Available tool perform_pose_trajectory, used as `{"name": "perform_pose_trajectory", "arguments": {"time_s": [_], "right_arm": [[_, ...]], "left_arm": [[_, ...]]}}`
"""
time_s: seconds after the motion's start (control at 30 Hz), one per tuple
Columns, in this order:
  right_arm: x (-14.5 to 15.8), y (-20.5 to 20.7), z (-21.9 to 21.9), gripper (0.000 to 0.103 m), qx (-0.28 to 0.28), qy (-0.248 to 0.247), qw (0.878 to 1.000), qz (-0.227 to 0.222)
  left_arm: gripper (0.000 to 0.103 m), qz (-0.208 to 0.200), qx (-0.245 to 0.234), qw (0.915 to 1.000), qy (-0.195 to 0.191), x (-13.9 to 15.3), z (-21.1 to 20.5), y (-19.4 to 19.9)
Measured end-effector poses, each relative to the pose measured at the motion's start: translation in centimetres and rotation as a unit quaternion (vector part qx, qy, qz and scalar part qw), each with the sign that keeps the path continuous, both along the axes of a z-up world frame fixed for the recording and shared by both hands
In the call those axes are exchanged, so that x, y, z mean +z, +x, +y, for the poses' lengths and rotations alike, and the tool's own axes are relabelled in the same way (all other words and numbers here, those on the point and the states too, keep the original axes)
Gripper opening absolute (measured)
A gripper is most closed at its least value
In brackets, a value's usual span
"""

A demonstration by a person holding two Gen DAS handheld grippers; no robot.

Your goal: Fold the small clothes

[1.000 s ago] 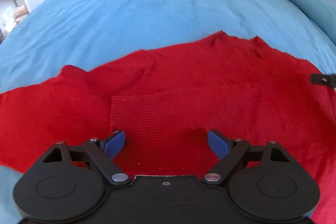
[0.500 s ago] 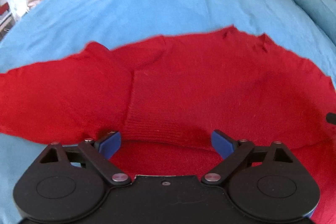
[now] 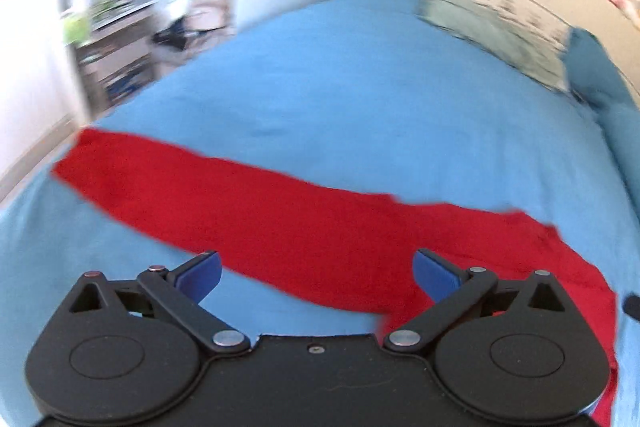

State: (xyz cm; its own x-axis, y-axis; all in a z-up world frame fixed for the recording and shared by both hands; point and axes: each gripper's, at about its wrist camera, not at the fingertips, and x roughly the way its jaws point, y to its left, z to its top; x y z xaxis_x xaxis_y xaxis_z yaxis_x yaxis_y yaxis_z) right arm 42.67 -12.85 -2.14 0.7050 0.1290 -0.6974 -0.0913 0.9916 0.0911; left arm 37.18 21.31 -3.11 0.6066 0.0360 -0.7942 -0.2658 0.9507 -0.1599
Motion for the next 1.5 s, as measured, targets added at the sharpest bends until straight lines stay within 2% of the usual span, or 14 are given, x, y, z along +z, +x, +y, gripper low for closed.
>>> {"name": "perform_pose_trajectory", "arguments": {"time_s": [0.2,0.3,0.37,0.43,0.53,0.6,0.7,0.77,0.87,0.97,1.1,1.23,1.4,1.5], "right_arm": [[-3.1,0.3,8.0,0.103,-0.012,0.02,0.999,0.022],[-5.1,0.4,11.1,0.103,-0.016,0.017,0.999,0.031],[-6.4,0.7,12.5,0.103,-0.018,0.016,0.999,0.036],[-7.4,0.9,13.8,0.103,-0.021,0.014,0.999,0.037],[-8.5,1.2,15.3,0.103,-0.023,0.006,0.999,0.036],[-9.1,1.4,16.1,0.103,-0.023,0.002,0.999,0.037],[-9.6,1.3,16.1,0.103,-0.018,0.0,0.999,0.039],[-9.8,1.4,16.2,0.103,-0.016,0.001,0.999,0.039],[-9.8,1.4,16.2,0.103,-0.018,0.002,0.999,0.035],[-9.7,1.3,15.7,0.103,-0.018,0.005,0.999,0.03],[-9.4,1.1,14.4,0.103,-0.017,0.013,1.0,0.021],[-8.3,0.9,12.2,0.103,-0.016,0.023,1.0,0.008],[-5.6,0.3,8.3,0.103,-0.019,0.032,0.999,-0.02],[-3.9,-0.1,5.4,0.103,-0.026,0.04,0.998,-0.032]], "left_arm": [[0.1,-0.009,0.074,0.9972,0.0,-3.0,10.8,0.4],[0.086,-0.009,0.11,0.9937,-0.02,-5.4,15.5,1.0],[0.073,-0.001,0.133,0.9905,-0.037,-7.3,18.1,1.5],[0.064,0.005,0.149,0.9876,-0.051,-8.7,20.1,1.9],[0.061,-0.008,0.158,0.9854,-0.062,-9.7,21.5,2.3],[0.061,-0.02,0.152,0.9867,-0.053,-9.7,21.8,2.9],[0.053,-0.023,0.152,0.9874,-0.038,-9.7,22.1,3.9],[0.037,-0.025,0.158,0.9864,-0.036,-10.2,22.7,4.6],[0.017,-0.028,0.163,0.9859,-0.026,-10.3,23.1,4.7],[0.009,-0.03,0.156,0.9872,-0.017,-10.1,22.8,4.9],[0.007,-0.042,0.155,0.987,0.005,-8.7,21.4,5.2],[0.007,-0.076,0.15,0.9854,0.027,-5.3,18.8,5.2],[0.007,-0.128,0.097,0.9857,0.051,0.3,12.2,5.1],[0.007,-0.149,0.051,0.9857,0.06,3.5,6.2,5.1]]}}
